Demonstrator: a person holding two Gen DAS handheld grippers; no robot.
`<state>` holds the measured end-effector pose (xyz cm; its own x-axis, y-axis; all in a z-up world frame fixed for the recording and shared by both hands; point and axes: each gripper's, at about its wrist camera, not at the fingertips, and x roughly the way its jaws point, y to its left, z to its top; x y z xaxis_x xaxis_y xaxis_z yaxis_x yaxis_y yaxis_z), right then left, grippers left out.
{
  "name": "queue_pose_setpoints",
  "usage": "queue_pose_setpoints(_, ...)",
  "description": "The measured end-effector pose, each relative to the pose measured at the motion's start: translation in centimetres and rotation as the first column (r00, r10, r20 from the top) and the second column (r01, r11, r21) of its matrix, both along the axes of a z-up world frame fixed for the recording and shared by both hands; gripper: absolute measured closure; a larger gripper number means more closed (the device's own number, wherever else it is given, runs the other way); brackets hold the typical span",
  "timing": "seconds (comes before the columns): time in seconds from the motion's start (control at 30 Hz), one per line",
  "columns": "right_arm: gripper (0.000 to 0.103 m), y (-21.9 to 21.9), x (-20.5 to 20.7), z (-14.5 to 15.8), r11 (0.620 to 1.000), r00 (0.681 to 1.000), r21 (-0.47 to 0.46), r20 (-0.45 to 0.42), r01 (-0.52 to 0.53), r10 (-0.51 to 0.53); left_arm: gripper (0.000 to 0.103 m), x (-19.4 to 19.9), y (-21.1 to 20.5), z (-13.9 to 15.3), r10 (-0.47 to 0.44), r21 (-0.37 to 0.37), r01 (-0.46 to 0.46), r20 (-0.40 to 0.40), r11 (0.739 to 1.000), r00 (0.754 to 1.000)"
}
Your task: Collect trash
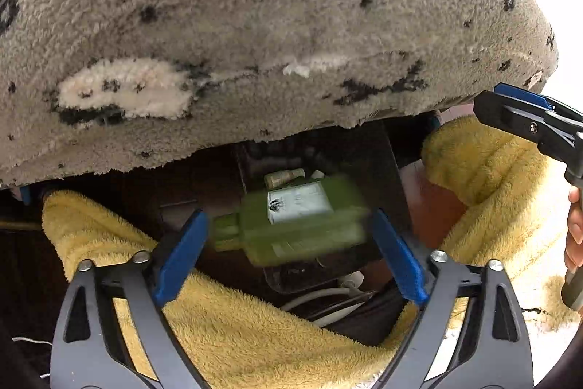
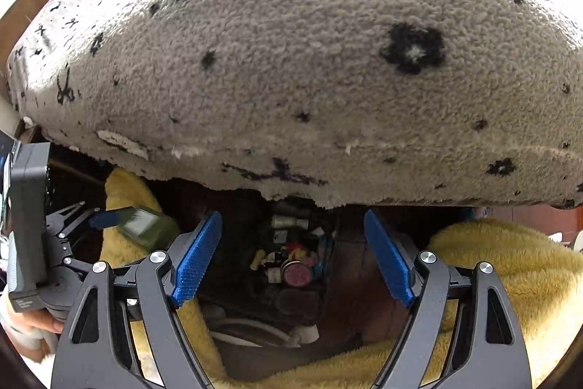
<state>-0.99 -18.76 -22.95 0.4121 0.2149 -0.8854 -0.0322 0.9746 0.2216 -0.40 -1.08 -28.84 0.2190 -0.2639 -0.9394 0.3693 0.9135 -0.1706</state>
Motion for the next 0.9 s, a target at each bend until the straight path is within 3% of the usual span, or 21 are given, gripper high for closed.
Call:
queue_pose_setpoints(0.2, 0.022, -0.9, 0.1, 0.7, 1.0, 1.0, 0.003, 0.006, 0.005, -0.005, 0.008, 0.3, 0.2, 1.4, 0.012, -0.014, -0.011, 0.021, 1.0, 1.0)
queue_pose_setpoints(0.27, 0.017, -1.4, 0.2, 1.5, 1.0, 1.0, -0.002, 0.02, 0.011, -0.011, 0.008, 0.1, 0.4, 2.4, 0.018, -0.019, -0.018, 0.038, 1.0, 0.999)
queue_pose_setpoints(0.4, 0.008, -2.5, 0.0, 4.4, 0.999, 0.994, -0.023, 0.099, 0.04, -0.037, 0.008, -0.1, 1.3, 6.1, 0.047, -0.047, -0.041, 0.124, 0.998, 0.991)
queue_pose_setpoints(0.5, 0.004, -3.5, -0.4, 7.4, 0.997, 0.982, -0.042, 0.181, 0.061, -0.052, 0.008, -0.3, 1.8, 10.0, 0.07, -0.068, -0.057, 0.225, 0.996, 0.972)
queue_pose_setpoints(0.6, 0.004, -4.1, -0.9, 10.9, 0.995, 0.959, -0.059, 0.276, 0.081, -0.062, 0.008, -0.6, 2.4, 14.8, 0.1, -0.098, -0.069, 0.347, 0.993, 0.933)
queue_pose_setpoints(0.7, 0.004, -4.7, -1.8, 15.3, 0.992, 0.914, -0.069, 0.399, 0.106, -0.07, 0.008, -1.2, 2.5, 19.2, 0.125, -0.129, -0.073, 0.456, 0.989, 0.881)
queue_pose_setpoints(0.9, 0.003, -5.8, -4.3, 23.9, 0.984, 0.766, -0.055, 0.636, 0.168, -0.096, 0.008, -2.6, 2.8, 27.8, 0.172, -0.187, -0.065, 0.641, 0.98, 0.748)
